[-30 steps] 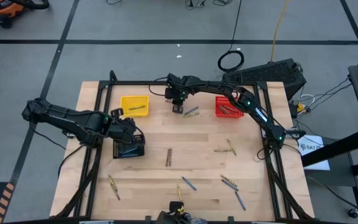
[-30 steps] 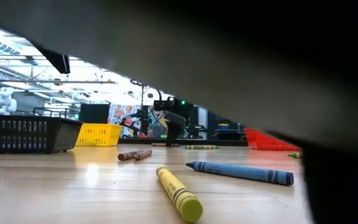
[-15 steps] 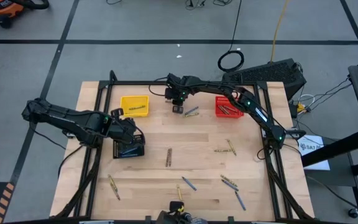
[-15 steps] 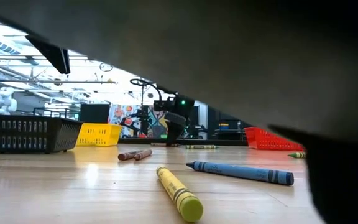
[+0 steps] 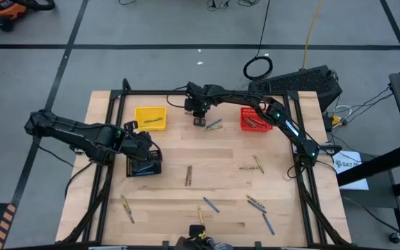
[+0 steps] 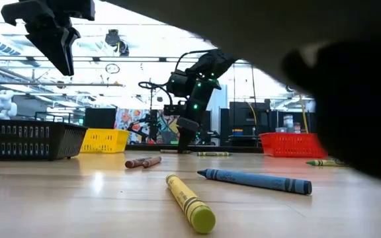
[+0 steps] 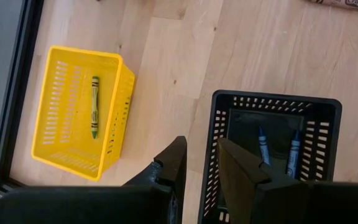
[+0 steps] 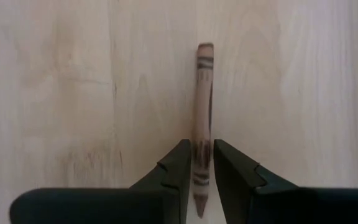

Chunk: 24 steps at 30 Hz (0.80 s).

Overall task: Sort crayons
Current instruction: Put the brown crayon into the red bin

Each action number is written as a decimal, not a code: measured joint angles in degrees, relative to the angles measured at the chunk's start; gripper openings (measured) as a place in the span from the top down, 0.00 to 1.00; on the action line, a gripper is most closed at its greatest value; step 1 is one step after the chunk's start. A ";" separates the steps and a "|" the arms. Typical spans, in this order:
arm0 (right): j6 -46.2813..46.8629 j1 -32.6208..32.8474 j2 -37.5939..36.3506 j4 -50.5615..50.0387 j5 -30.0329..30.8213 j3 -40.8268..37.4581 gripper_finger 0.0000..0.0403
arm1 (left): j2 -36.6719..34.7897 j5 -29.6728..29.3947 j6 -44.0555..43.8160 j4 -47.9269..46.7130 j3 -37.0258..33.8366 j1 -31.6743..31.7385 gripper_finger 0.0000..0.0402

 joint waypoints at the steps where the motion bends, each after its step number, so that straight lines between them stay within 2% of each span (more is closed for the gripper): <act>1: -0.60 0.07 -0.03 -0.17 0.45 0.00 0.86 | 0.00 0.00 0.00 0.00 0.01 0.00 0.79; 9: -4.21 1.12 -0.09 -5.48 6.49 6.59 0.86 | 0.00 0.00 0.04 0.00 0.00 0.00 0.79; 13: -3.59 1.12 -0.22 -6.37 3.17 10.59 0.86 | 0.00 0.00 0.04 0.00 0.00 0.00 0.79; 24: 4.89 1.14 -0.20 -1.88 3.02 11.41 0.86 | 0.00 0.00 0.04 0.00 0.00 0.00 0.79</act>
